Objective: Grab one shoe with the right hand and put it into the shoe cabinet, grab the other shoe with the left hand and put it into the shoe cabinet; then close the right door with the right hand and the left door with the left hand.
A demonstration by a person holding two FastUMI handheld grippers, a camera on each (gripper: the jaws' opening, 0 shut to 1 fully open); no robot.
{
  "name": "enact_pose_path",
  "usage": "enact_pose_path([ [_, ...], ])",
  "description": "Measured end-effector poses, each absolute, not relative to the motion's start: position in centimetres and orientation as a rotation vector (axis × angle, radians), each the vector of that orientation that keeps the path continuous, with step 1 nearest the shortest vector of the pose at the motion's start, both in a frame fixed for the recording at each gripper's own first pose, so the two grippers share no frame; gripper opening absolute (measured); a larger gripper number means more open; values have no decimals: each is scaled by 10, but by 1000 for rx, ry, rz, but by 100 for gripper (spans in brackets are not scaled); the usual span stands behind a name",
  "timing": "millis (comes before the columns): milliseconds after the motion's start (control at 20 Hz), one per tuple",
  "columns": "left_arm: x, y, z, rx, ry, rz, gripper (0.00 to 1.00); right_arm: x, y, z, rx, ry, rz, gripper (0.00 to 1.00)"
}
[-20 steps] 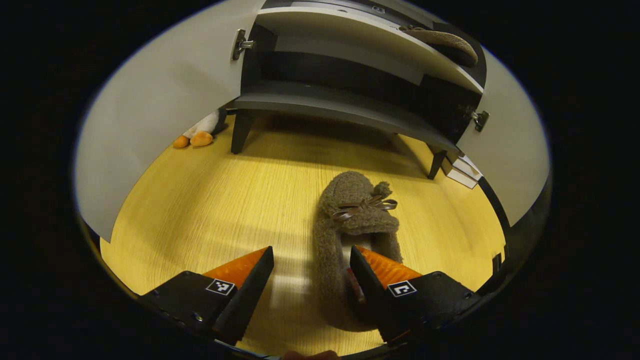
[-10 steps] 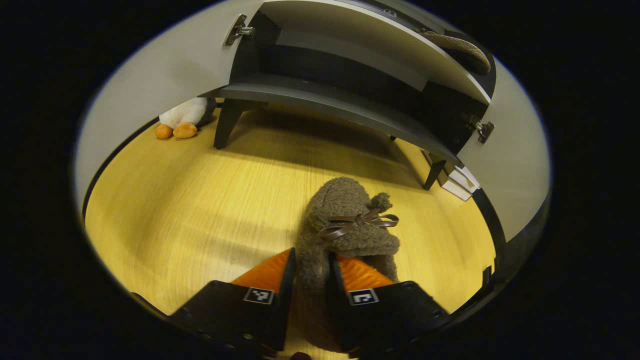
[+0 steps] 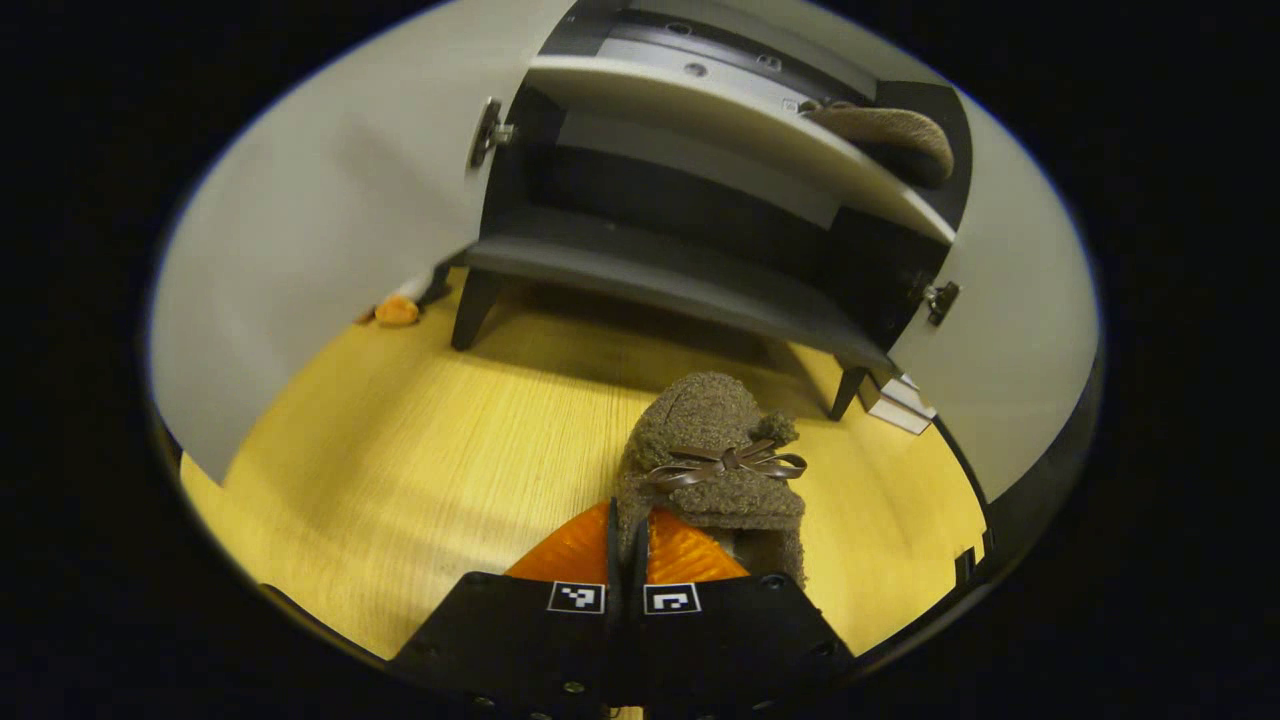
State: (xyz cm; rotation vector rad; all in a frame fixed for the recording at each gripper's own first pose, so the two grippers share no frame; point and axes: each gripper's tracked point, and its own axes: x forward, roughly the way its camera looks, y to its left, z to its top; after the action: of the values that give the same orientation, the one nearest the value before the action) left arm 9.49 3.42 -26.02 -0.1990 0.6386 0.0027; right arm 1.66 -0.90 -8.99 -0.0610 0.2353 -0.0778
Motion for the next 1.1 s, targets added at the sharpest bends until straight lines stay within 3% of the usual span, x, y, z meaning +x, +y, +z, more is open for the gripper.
enact_pose_path([
  [300,129,26,-111,-234,409,-11,0,16,9,-88,-52,214,-36,99],
  [650,221,35,-11,-227,264,10,0,10,11,-85,-44,194,-32,99],
  [900,319,50,21,-229,304,68,0,7,6,-83,-44,190,-49,98],
  [1100,383,55,9,-230,397,101,0,7,-2,-87,-19,206,-72,99],
])
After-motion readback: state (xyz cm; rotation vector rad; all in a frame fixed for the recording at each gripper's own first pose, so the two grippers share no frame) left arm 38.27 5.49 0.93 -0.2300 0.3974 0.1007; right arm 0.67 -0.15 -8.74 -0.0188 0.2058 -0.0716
